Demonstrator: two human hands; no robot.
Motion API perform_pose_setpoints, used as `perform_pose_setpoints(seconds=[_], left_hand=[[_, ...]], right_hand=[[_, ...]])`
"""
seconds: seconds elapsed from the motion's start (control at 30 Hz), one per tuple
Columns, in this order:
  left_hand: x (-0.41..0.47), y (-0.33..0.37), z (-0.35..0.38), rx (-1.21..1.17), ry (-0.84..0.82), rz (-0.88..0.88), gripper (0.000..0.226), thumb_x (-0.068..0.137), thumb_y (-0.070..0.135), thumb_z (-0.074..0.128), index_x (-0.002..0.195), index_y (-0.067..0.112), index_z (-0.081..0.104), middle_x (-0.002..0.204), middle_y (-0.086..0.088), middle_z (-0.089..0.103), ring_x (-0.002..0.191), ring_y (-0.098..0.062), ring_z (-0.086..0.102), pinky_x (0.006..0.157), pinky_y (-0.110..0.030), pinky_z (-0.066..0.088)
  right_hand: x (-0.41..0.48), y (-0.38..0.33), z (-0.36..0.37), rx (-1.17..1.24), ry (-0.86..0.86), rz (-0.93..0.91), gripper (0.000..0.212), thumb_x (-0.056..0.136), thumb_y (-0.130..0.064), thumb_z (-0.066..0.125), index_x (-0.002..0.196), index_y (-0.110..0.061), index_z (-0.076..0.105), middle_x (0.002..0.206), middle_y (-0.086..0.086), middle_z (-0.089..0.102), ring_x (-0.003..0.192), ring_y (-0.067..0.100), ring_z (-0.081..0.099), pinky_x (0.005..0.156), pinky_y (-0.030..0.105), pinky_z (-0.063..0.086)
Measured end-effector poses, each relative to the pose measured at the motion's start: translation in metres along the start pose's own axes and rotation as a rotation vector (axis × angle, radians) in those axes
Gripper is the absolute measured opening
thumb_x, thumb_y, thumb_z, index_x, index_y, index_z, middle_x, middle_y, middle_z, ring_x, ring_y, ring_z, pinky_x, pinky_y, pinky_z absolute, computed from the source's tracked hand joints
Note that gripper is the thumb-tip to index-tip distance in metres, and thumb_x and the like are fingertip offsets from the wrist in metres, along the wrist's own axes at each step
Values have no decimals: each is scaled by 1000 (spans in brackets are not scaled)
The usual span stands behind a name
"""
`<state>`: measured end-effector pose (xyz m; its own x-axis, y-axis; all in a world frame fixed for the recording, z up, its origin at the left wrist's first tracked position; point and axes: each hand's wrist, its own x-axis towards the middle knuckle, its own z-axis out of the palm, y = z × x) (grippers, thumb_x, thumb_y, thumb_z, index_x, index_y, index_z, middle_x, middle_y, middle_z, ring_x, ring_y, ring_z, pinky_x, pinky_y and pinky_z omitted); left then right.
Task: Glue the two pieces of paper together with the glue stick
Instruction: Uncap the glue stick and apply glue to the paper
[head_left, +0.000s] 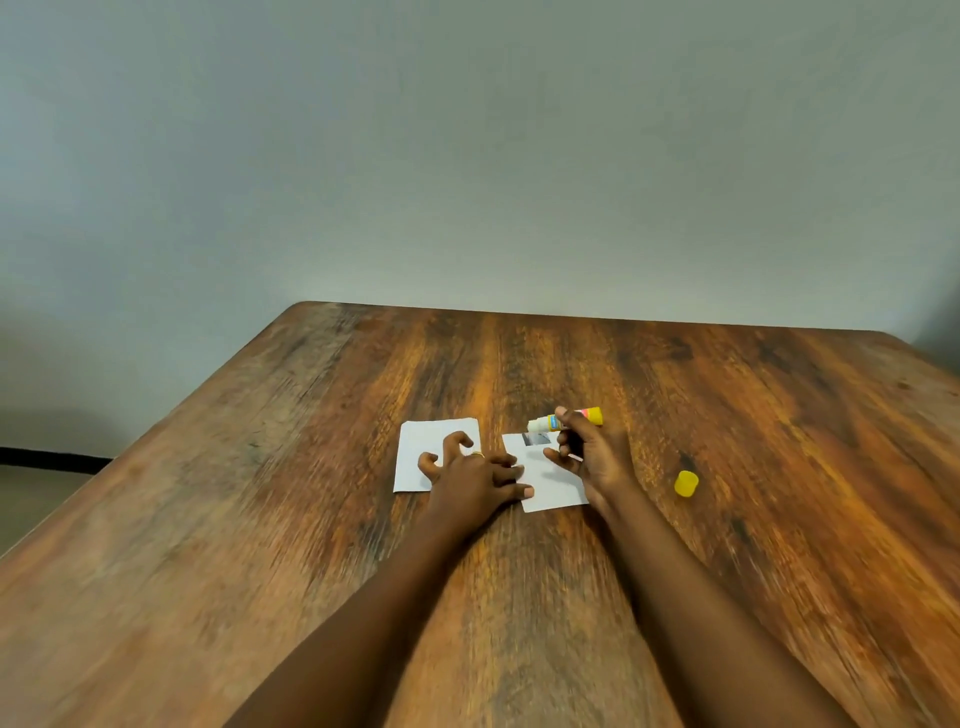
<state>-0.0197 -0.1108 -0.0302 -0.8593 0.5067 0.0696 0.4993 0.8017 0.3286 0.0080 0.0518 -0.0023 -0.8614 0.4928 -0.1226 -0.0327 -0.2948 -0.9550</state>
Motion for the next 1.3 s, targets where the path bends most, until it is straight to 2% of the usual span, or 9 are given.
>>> perform_pose_setpoints(seconds=[0.13,0.23,0.37,0.5,0.67,0.73,0.97,1.17,1.3], left_hand=[[-1,0,1,-7,39,-3,46,85,61,45,122,39,59,135,22,52,130,-21,17,87,-43,11],[-1,-2,2,-37,44,-7,48,83,62,47,122,39,59,132,22,55,130,-22,18,91,-48,13],[1,-2,2,-41,43,-19,48,80,64,49,120,39,60,128,22,58,130,-22,19,92,-49,13],[2,-3,3,-46,43,-29,48,80,65,49,118,39,62,129,24,57,130,-21,19,95,-51,15],[3,-4,2,-42,15,-21,49,80,64,49,119,38,62,130,25,55,133,-21,20,102,-50,19],[3,-3,2,-56,22,-30,47,80,63,51,119,38,62,130,25,55,132,-20,19,99,-48,16],[3,-2,2,-31,37,-41,38,88,55,45,118,40,62,132,26,53,131,-19,21,97,-49,17],[2,-2,1,-21,38,-40,39,88,55,44,118,39,62,133,25,53,131,-19,22,97,-49,18],[4,-2,1,-10,25,-25,39,89,55,43,119,39,62,134,24,53,133,-18,23,101,-50,21]], right_hand=[[15,7,11,-344,9,-91,20,79,-17,68,84,2,70,81,20,72,64,26,66,67,41,58],[22,10,15,-469,1,-117,18,77,-16,67,81,1,70,78,16,73,65,28,67,66,40,58],[25,12,18,-517,5,-134,14,76,-14,68,70,-2,66,63,10,66,46,15,57,56,34,56],[27,13,20,-568,-20,-174,17,76,-14,67,73,3,65,59,8,63,42,10,54,46,23,51],[30,15,23,-590,-38,-190,14,76,-14,67,66,-5,63,57,7,61,39,7,53,43,20,48],[31,15,24,-592,-43,-196,14,76,-13,67,65,-7,62,55,6,60,35,3,51,42,20,48],[32,15,25,-602,-55,-203,14,74,-13,68,65,-4,64,55,7,61,41,10,52,52,31,53],[30,14,26,-622,-75,-223,16,77,-11,67,63,-8,62,58,9,61,45,13,53,45,22,50],[30,13,26,-625,-92,-227,17,77,-10,67,61,-11,61,57,8,61,46,13,53,45,22,50]])
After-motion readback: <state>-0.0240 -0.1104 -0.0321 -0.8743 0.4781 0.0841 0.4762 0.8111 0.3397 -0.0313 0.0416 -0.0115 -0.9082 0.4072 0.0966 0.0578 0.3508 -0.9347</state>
